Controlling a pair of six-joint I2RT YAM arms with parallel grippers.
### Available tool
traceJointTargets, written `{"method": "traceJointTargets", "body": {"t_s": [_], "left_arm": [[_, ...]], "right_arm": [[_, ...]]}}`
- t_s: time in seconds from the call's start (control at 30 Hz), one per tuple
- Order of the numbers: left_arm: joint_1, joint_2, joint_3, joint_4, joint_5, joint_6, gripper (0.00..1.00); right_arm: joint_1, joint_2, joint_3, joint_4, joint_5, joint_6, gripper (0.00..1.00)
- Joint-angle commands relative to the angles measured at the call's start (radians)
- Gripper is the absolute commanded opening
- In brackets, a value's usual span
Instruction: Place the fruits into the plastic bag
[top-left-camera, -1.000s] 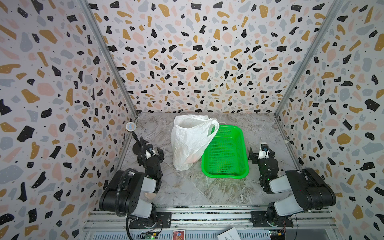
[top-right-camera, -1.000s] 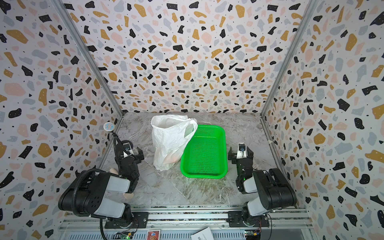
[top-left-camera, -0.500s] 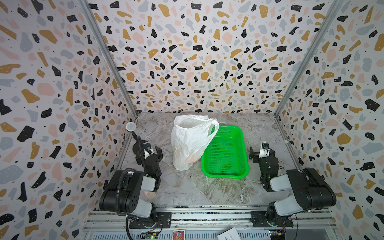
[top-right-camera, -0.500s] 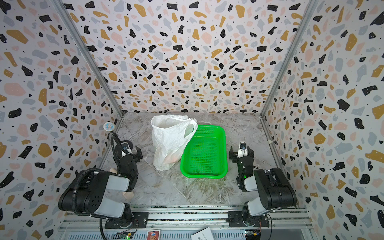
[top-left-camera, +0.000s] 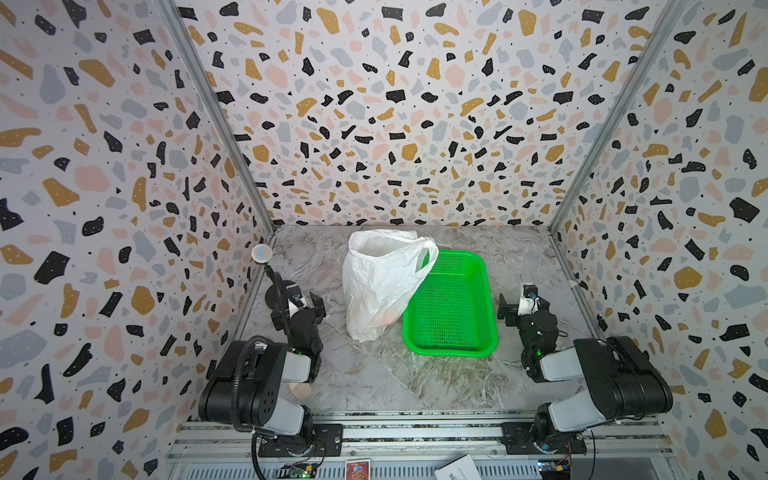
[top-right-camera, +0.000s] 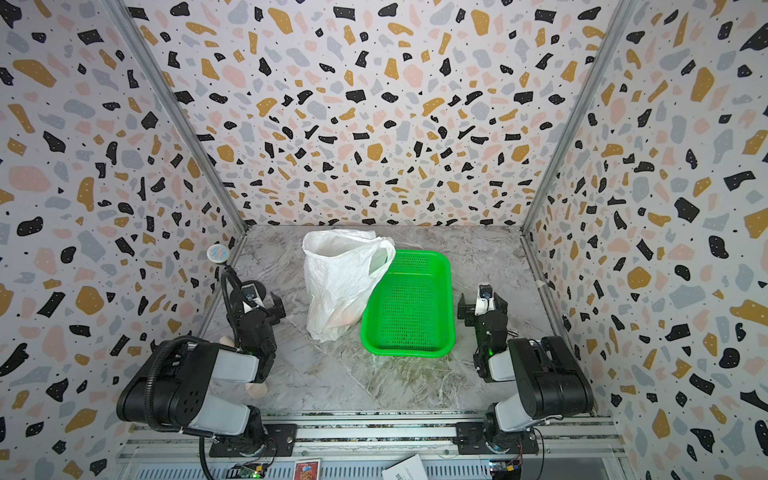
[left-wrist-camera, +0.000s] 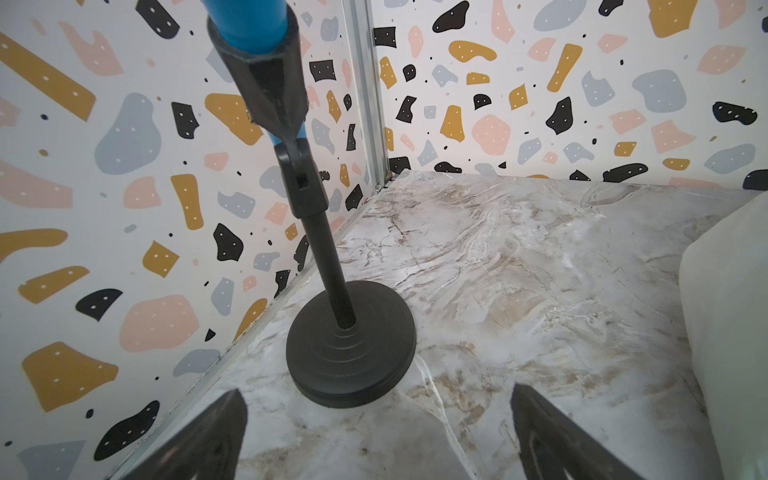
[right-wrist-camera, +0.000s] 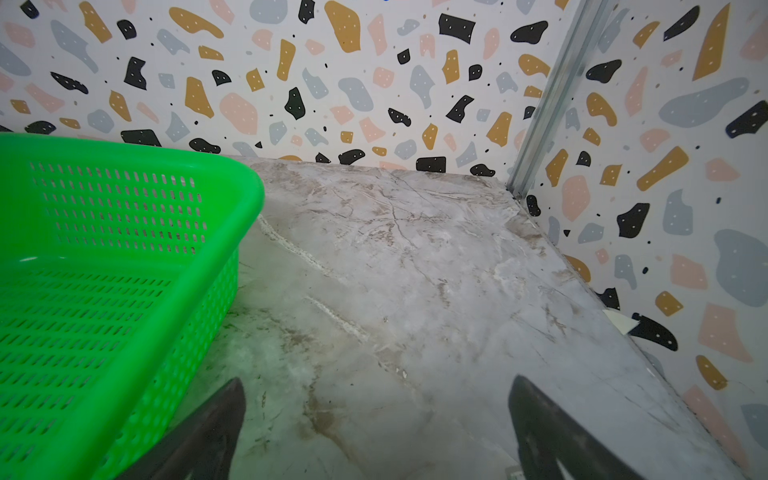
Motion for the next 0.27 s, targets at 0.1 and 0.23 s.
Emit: {"method": "traceJointTargets", "body": {"t_s": [0.1,0.23], "left_arm": [[0.007,-0.001,0.023,0.032,-0.001,-0.008,0.99],[0.007,-0.003,0.023,0.030,-0.001,-0.008,0.99]], "right_arm": [[-0.013,0.001,0.033,-0.016,-0.032,0.016,0.99],[-0.014,-0.009,0.018,0.002,-0.038,0.018,0.99]]}}
